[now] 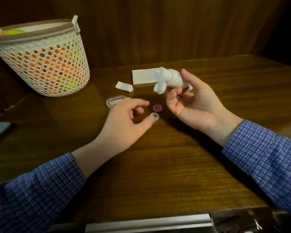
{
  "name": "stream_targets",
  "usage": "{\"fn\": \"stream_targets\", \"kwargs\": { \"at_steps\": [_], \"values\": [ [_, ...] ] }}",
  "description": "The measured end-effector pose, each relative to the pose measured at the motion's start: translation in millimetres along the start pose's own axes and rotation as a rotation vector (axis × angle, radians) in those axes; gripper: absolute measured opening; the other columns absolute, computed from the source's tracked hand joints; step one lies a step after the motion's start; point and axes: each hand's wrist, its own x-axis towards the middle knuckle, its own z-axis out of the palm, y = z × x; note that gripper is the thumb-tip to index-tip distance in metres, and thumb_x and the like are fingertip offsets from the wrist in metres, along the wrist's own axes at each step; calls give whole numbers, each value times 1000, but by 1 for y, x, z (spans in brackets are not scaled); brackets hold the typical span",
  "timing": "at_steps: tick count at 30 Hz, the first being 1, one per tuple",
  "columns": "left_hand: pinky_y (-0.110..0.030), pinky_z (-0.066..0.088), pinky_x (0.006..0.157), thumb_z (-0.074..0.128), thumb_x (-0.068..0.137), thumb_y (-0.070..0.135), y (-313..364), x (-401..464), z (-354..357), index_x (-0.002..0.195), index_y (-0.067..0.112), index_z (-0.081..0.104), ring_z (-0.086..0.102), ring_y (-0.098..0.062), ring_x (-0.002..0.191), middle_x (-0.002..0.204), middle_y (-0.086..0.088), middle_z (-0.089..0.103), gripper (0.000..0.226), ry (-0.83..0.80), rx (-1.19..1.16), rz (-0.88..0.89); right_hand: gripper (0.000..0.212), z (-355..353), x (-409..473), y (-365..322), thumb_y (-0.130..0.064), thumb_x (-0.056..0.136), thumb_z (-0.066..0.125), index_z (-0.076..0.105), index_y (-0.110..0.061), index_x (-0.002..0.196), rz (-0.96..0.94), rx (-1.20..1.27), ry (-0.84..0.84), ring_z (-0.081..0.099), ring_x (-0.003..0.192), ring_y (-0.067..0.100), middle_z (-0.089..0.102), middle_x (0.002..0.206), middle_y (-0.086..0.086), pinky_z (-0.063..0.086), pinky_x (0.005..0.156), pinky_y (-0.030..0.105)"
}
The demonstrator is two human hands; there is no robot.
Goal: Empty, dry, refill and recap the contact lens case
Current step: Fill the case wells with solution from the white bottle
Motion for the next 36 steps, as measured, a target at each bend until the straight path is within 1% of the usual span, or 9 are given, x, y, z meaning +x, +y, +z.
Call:
{"fn": "stream_targets", "kwargs": {
  "at_steps": [3,9,12,14,16,21,25,28,36],
  "values": [
    [-13,42,68,79,83,44,2,1,5,140,41,50,56,-1,87,108,22,57,64,-81,125,-39,57,-3,2,-4,-24,81,84,58,-9,130,-10,-13,103,67,70,17,74,88,20,59,71,25],
    [-22,50,83,79,84,45,3,4,8,142,39,44,56,-2,93,105,21,58,68,-77,135,-10,53,-7,7,-13,-29,89,76,54,-14,134,-13,-121,173,71,83,18,76,93,17,61,73,26],
    [-15,50,71,78,87,38,4,4,7,141,37,46,61,-1,86,98,21,63,63,-88,109,-15,51,-8,8,-15,-29,88,75,55,-15,133,10,-160,163,70,80,19,74,94,16,61,66,28],
    [-11,51,62,78,89,31,6,3,6,139,35,49,60,8,87,93,21,65,58,-100,78,-10,46,-9,9,-15,-29,88,75,57,-13,127,24,-213,158,68,78,18,73,92,15,60,65,28],
    [-9,52,66,78,89,24,6,1,5,137,32,51,61,5,84,92,19,66,56,-126,31,1,41,-9,10,-15,-32,90,73,57,-12,122,28,-339,152,63,76,15,72,86,14,57,66,25],
    [-26,59,72,81,84,16,4,-5,3,132,33,55,62,-8,83,93,17,68,57,-190,-14,58,42,-7,12,-13,-37,97,63,51,-13,128,8,-726,133,52,56,11,72,75,11,46,51,20],
    [-16,51,65,83,81,17,2,-6,1,131,31,57,63,-8,82,92,17,70,58,-203,-14,97,33,-8,8,-14,-36,100,60,52,-11,118,-77,-988,112,50,48,7,73,66,4,41,42,18],
    [-13,49,62,83,81,16,3,-6,1,131,27,58,63,-11,80,93,16,71,57,-210,-20,123,30,-9,7,-13,-37,98,64,59,-10,111,-134,-1091,122,51,48,7,71,65,-1,41,43,18],
    [-15,49,62,83,81,16,2,-5,2,131,21,60,61,-14,75,93,13,72,55,-212,-35,140,26,-10,7,-1,-37,98,65,67,-11,96,-232,-1284,67,53,48,4,74,64,-6,41,42,16]
  ]
}}
